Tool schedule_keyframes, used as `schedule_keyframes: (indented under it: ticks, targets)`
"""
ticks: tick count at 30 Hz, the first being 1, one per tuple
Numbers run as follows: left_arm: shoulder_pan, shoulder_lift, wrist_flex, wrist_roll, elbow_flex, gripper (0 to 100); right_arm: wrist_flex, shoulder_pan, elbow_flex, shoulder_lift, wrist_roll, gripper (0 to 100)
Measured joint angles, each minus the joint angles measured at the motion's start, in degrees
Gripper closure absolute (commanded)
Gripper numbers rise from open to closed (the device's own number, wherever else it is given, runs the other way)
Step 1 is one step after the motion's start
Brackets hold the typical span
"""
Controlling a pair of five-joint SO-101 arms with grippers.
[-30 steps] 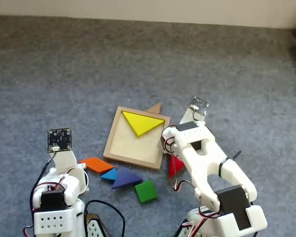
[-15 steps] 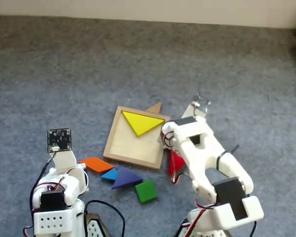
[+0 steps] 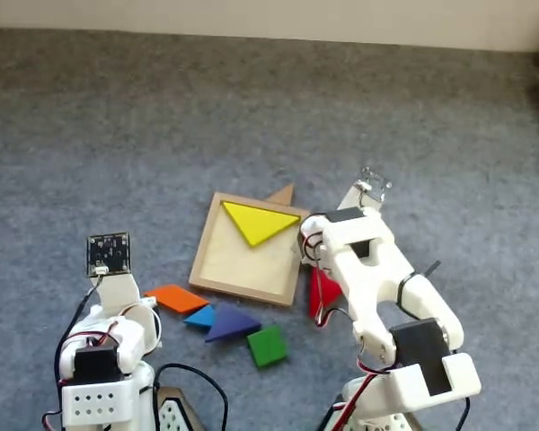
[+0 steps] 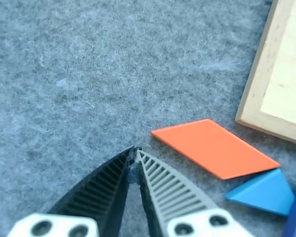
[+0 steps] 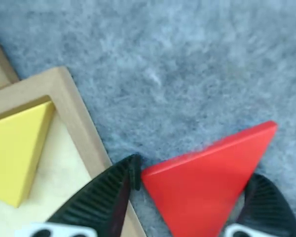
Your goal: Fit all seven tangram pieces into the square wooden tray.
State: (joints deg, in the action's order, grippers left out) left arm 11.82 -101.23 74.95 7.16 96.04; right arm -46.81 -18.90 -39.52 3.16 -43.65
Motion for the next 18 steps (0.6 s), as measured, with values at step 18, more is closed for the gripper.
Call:
schedule_keyframes:
  ticks: [18]
  targets:
    - [0.0, 0.0, 0.0, 0.0, 0.0, 99, -6.15, 2.02, 1.14, 0.0, 3.43, 84.0]
